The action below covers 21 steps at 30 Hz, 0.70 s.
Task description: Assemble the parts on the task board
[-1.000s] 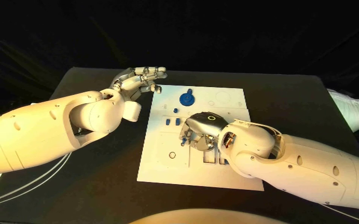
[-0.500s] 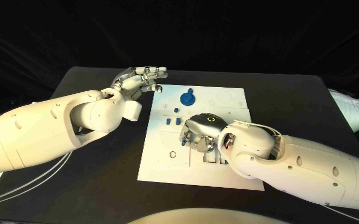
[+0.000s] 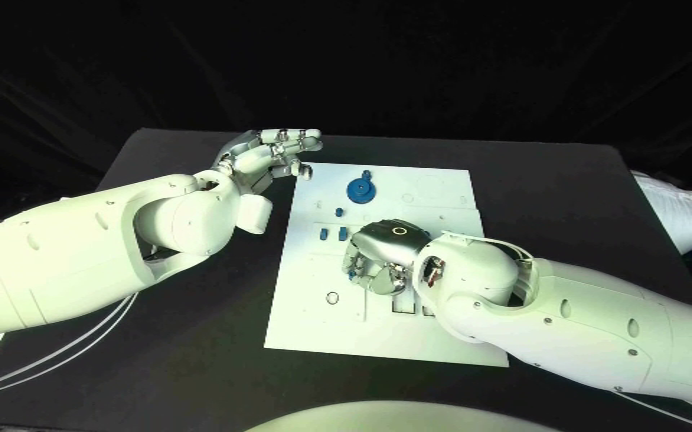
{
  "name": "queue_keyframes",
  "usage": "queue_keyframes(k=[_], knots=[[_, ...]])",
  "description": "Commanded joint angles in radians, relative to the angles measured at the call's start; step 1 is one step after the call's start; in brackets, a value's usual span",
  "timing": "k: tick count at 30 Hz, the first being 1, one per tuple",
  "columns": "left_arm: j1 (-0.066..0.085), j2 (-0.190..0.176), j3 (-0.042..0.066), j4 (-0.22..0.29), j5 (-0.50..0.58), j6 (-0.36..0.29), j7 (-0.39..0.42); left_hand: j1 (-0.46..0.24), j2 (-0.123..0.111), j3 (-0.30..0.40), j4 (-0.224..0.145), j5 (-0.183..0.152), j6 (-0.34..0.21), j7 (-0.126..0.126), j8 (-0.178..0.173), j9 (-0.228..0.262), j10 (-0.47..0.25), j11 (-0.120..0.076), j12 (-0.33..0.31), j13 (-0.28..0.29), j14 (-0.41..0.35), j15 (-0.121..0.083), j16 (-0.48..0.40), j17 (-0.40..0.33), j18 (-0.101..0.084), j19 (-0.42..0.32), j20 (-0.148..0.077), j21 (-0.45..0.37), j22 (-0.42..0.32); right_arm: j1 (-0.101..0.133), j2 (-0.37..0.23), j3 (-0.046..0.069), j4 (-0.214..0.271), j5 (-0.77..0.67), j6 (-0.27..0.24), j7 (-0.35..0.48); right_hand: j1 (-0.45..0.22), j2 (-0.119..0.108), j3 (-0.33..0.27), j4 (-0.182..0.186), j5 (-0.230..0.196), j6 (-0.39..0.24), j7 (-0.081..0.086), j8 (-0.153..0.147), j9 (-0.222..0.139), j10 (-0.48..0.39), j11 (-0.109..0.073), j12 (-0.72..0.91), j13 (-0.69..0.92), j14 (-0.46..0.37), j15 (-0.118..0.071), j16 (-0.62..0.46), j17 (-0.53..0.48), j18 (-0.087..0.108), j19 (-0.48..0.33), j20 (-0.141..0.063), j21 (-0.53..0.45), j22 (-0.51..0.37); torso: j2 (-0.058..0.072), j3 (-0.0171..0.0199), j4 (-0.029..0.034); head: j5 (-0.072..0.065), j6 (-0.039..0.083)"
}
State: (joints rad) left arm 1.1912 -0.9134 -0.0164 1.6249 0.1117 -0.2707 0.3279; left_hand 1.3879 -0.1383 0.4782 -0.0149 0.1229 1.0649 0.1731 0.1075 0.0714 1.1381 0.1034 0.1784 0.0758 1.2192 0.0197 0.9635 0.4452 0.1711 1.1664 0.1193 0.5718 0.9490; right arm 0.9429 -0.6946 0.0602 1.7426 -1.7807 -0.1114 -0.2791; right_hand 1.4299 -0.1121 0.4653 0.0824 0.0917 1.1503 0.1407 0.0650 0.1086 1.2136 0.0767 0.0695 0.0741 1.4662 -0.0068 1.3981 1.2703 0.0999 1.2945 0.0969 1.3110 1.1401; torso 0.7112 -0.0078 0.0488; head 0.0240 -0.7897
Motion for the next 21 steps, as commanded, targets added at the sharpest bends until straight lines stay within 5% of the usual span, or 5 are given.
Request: queue_keyframes(k=[1,5,15,21], knots=[[0.000,0.001,0.000,0.002,0.003,0.021,0.001,0.007,0.002,0.002,-0.005,0.006,-0.005,0.004,0.006,-0.002,-0.004,0.000,0.005,-0.002,-0.004,-0.006,0.006,-0.001,0.012,0.003,-0.007,-0.006,-0.001,-0.007,0.004,-0.009,-0.012,-0.021,0.045,-0.019,-0.012,-0.009,-0.007,0.002,0.008,-0.026,0.004,-0.005,-0.009,-0.030,0.008,-0.008,-0.011,0.048,0.011,-0.005,-0.004,-0.004,-0.004,0.009,-0.009,-0.004,0.001,0.0003,0.0002,0.002,-0.003],[0.000,0.001,0.000,0.002,0.003,0.021,0.001,0.008,0.002,0.001,-0.007,0.006,-0.007,0.005,0.006,-0.002,-0.007,0.000,0.006,-0.002,-0.005,-0.006,0.006,-0.002,0.012,0.003,-0.007,-0.007,-0.001,-0.007,0.005,-0.011,-0.014,-0.021,0.025,-0.019,-0.036,-0.030,-0.024,0.007,0.018,-0.092,0.018,-0.005,-0.027,-0.097,0.024,-0.007,-0.013,0.044,0.025,-0.014,-0.019,0.001,-0.019,0.021,-0.025,-0.028,0.000,-0.0005,0.0007,0.001,-0.003],[0.000,0.000,0.000,0.000,0.003,0.022,-0.002,0.007,0.002,0.000,-0.007,0.006,-0.008,0.006,0.006,-0.002,-0.008,0.001,0.006,-0.003,-0.005,-0.005,0.005,-0.002,0.011,0.003,-0.006,-0.007,-0.002,-0.009,-0.027,-0.011,0.012,-0.028,-0.054,-0.015,-0.041,-0.041,-0.054,0.000,0.017,-0.137,0.003,-0.003,-0.039,-0.154,0.031,0.001,-0.011,0.038,0.029,-0.025,-0.038,0.010,-0.043,0.029,-0.053,-0.065,-0.001,0.0008,-0.0003,0.000,0.001],[0.000,-0.002,0.000,0.000,0.003,0.024,-0.003,0.007,0.002,0.000,-0.008,0.006,-0.008,0.006,0.006,-0.002,-0.008,0.001,0.006,-0.003,-0.006,-0.005,0.005,-0.003,0.011,0.003,-0.006,-0.007,-0.002,-0.010,-0.085,0.006,0.063,-0.029,-0.108,-0.008,-0.039,-0.045,-0.063,-0.004,0.015,-0.132,0.005,0.001,-0.038,-0.158,0.030,0.007,-0.010,0.036,0.029,-0.029,-0.044,0.010,-0.043,0.029,-0.054,-0.067,-0.001,0.0014,-0.0032,-0.003,0.006]])
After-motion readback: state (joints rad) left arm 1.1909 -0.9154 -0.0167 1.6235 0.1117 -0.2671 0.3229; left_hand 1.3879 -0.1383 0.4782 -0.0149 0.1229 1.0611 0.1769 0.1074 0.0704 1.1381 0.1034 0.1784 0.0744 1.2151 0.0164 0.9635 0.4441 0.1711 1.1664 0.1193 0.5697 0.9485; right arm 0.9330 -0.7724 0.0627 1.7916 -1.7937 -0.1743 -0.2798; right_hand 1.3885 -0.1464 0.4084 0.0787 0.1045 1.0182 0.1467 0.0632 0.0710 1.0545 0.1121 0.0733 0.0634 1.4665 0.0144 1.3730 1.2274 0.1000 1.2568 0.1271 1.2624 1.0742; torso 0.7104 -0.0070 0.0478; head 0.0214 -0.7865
